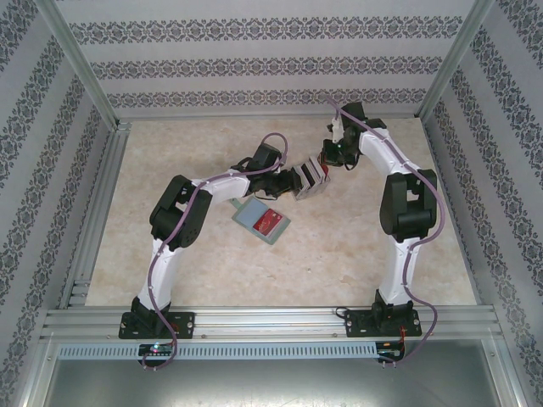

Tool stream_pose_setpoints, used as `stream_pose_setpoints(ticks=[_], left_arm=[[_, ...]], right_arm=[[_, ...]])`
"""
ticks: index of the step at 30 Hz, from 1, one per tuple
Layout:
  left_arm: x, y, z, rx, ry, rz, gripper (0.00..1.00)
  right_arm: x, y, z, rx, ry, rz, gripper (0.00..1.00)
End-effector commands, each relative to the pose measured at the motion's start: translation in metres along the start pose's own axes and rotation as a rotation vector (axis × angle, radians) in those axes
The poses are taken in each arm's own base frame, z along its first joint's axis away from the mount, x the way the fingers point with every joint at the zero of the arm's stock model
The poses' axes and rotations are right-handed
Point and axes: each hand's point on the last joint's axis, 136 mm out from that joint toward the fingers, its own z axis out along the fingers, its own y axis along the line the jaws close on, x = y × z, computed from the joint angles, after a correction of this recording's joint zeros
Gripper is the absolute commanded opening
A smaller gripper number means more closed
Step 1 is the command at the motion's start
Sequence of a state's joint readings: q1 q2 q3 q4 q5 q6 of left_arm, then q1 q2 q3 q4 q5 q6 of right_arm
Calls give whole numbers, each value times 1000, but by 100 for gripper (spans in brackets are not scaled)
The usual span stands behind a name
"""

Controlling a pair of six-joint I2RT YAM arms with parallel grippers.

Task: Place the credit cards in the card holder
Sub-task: Pick up the credit card from the storage box.

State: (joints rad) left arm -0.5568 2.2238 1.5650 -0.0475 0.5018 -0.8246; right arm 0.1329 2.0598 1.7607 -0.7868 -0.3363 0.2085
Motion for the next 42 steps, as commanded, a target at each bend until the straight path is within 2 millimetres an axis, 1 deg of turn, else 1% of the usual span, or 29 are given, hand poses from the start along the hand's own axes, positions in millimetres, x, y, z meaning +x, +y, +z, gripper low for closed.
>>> stream_pose_setpoints(ticks=[1, 4, 6, 9, 12, 15, 19, 25, 27, 29, 32, 33, 35, 38, 40, 42], left_arm=[[15, -10, 14, 38, 22, 4, 46], [19, -15, 20, 49, 26, 1, 46], [20, -18, 24, 56, 28, -2, 46], [22, -24, 32, 66, 33, -5, 45], [22, -32, 42, 83, 35, -3, 46], [20, -38, 47, 91, 33, -2, 46], [15, -42, 49, 98, 13, -5, 45], [13, -50, 49, 120, 9, -12, 46], [12, -53, 44, 118, 7, 5, 46], [10, -55, 33, 94, -3, 35, 46], [2, -60, 10, 62, -23, 94, 47], [-1, -59, 2, 47, -30, 110, 47], [-9, -52, -14, 22, -48, 114, 47], [-23, -32, -36, -30, -88, 118, 47], [-27, -13, -44, -80, -84, 125, 47], [-28, 3, -46, -114, -64, 121, 47]], right_arm=[[-10, 13, -42, -9, -78, -23, 5], [-13, 10, -64, 1, -139, -13, 5], [-12, 11, -76, 0, -174, -8, 5], [-6, 21, -88, -50, -204, -7, 6], [4, 29, -89, -107, -207, 4, 6], [15, 28, -86, -122, -200, 16, 6], [27, 25, -84, -119, -193, 23, 6], [35, 21, -90, -112, -239, 36, 7], [40, 30, -92, -163, -232, 39, 7], [45, 41, -94, -228, -232, 40, 7], [57, 56, -95, -274, -237, 29, 7], [63, 60, -93, -286, -234, 30, 7], [75, 68, -91, -305, -222, 23, 8], [98, 77, -80, -323, -180, 16, 8], [117, 83, -68, -327, -131, 11, 8], [138, 97, -53, -347, -67, -15, 8]])
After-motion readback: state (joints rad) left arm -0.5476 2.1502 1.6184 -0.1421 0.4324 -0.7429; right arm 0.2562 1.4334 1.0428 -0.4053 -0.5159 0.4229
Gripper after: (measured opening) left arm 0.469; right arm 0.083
